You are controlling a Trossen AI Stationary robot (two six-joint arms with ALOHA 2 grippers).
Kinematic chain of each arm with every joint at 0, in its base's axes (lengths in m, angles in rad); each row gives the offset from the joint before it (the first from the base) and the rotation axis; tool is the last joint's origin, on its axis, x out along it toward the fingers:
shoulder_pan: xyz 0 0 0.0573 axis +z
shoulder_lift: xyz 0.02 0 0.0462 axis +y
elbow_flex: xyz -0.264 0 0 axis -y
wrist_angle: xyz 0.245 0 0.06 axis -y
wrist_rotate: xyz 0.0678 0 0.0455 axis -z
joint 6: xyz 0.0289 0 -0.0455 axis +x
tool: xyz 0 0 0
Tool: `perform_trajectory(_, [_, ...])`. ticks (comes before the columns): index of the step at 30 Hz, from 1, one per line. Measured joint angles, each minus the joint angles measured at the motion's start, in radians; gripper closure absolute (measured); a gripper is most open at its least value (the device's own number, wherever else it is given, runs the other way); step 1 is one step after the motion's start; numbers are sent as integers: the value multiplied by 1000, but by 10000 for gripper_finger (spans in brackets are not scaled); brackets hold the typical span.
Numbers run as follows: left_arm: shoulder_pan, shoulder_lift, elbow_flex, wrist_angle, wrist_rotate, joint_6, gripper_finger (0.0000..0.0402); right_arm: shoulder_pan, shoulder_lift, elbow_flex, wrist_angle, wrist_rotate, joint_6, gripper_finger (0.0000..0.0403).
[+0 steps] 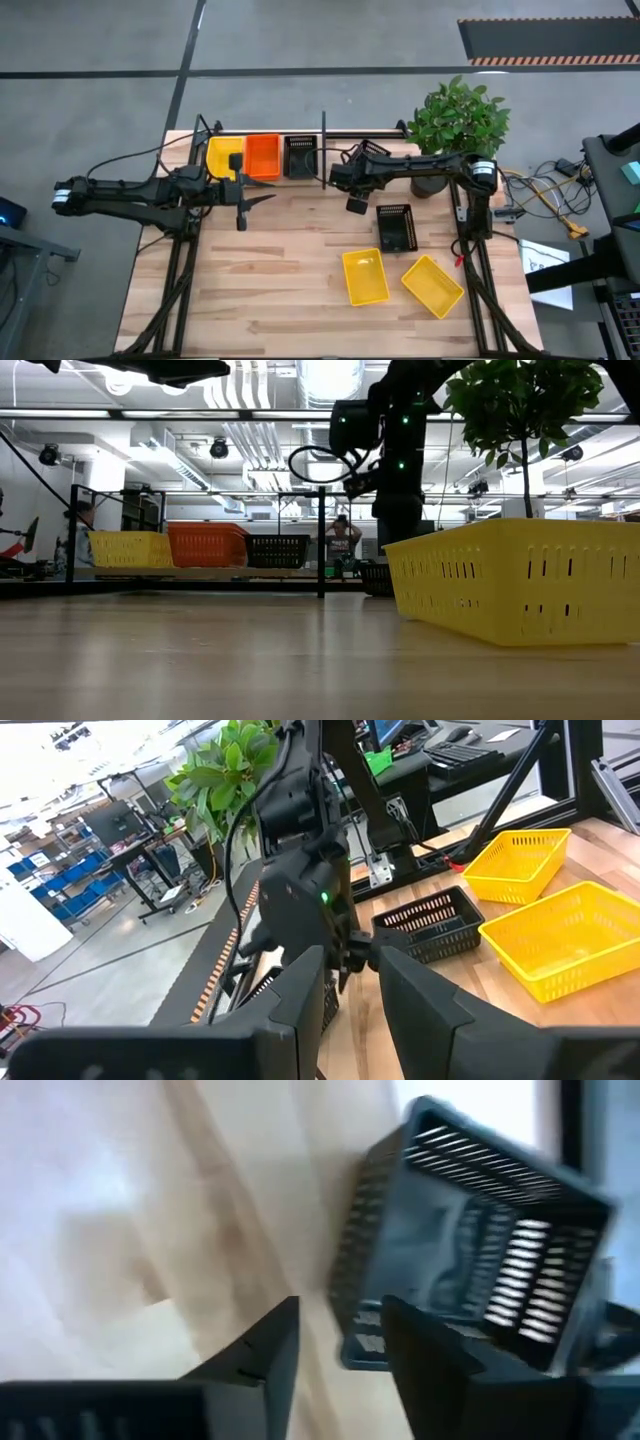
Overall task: Stack baskets on shelf by color
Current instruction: Stack the top black bin on the black bin on the shelf
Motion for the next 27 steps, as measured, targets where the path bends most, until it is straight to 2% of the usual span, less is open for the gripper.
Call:
perform_trajectory(4, [1,0,0,-2,0,0,317,-9,0,-2,10,63,-5,222])
perform_trajectory(9, [1,0,0,-4,0,0,317,-33,0,-16,50,62,-5,194])
perform_trajectory(12, [1,0,0,-4,0,0,317,-44,0,-35,89,57,-5,192])
perform_trajectory(17, [1,0,0,-5,0,0,317,-58,0,-101,182,-17,0,195])
perform_trajectory(23, [1,0,0,-5,0,0,317,-57,0,-167,264,-18,18,197])
perform_trajectory(27, [1,0,0,-5,0,1,317,-57,0,-175,266,-18,18,218])
